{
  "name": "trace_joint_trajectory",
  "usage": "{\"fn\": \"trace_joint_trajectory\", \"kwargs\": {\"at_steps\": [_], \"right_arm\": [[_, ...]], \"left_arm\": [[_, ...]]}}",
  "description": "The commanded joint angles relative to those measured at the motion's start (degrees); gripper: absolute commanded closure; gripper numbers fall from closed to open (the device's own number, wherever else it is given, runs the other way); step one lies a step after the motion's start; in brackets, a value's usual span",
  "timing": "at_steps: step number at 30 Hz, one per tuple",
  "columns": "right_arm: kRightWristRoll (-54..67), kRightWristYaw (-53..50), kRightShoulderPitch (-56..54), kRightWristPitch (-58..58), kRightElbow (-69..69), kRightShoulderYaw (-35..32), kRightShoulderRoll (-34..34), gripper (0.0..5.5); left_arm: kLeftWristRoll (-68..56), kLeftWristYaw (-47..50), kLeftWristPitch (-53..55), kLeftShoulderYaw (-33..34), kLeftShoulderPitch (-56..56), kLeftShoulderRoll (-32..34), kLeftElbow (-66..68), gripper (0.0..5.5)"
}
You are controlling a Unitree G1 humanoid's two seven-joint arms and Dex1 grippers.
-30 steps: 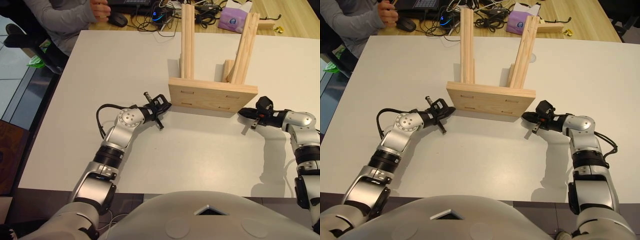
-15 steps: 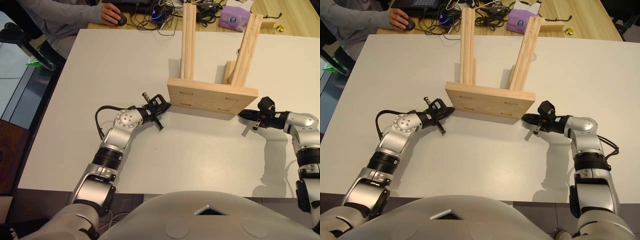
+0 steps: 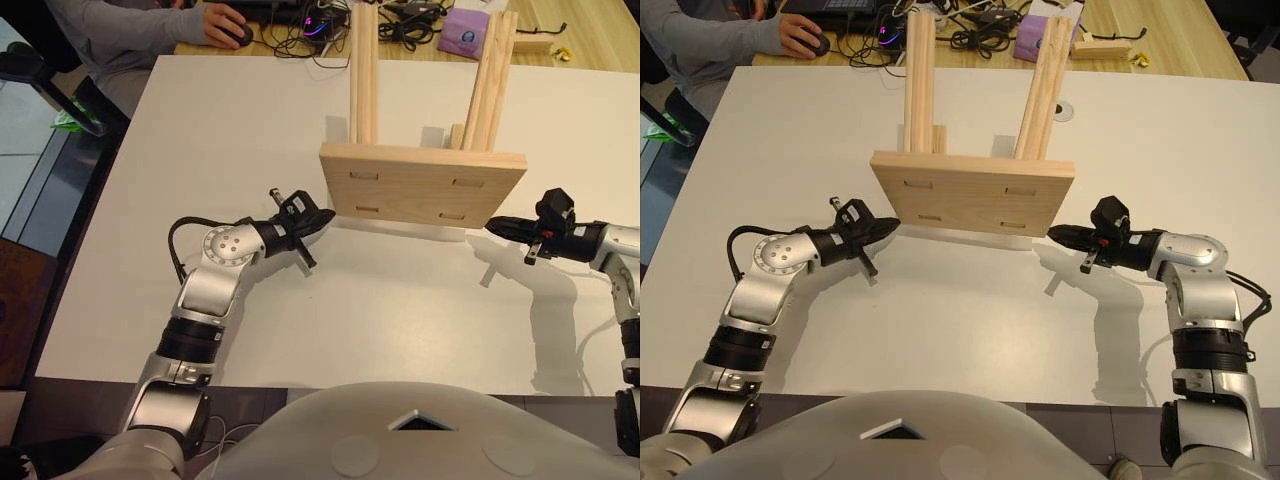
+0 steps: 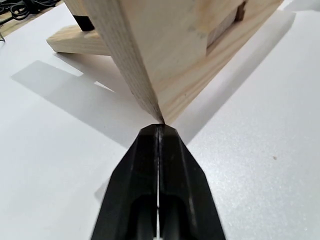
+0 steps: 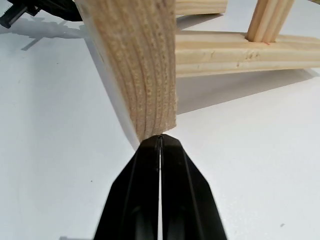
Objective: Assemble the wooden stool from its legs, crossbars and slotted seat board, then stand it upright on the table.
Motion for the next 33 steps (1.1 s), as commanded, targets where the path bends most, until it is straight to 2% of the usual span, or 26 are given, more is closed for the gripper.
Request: {"fn": "trace_joint_trajectory", "kwargs": {"at_steps": [1,33], "right_arm": [[3.58,1.88,-0.56,0.85,-5.49,1.23,1.84,5.45],[17.59,0.44,-4.25,15.08,-19.35,-8.42,1.88,5.45]], "left_arm": [[-4.16,-2.82,1.02,-1.88,-1.18,-2.21,-5.87,5.5],[-18.32,-2.11,10.39,7.43,-7.74,-2.63,-17.7,5.5]]}}
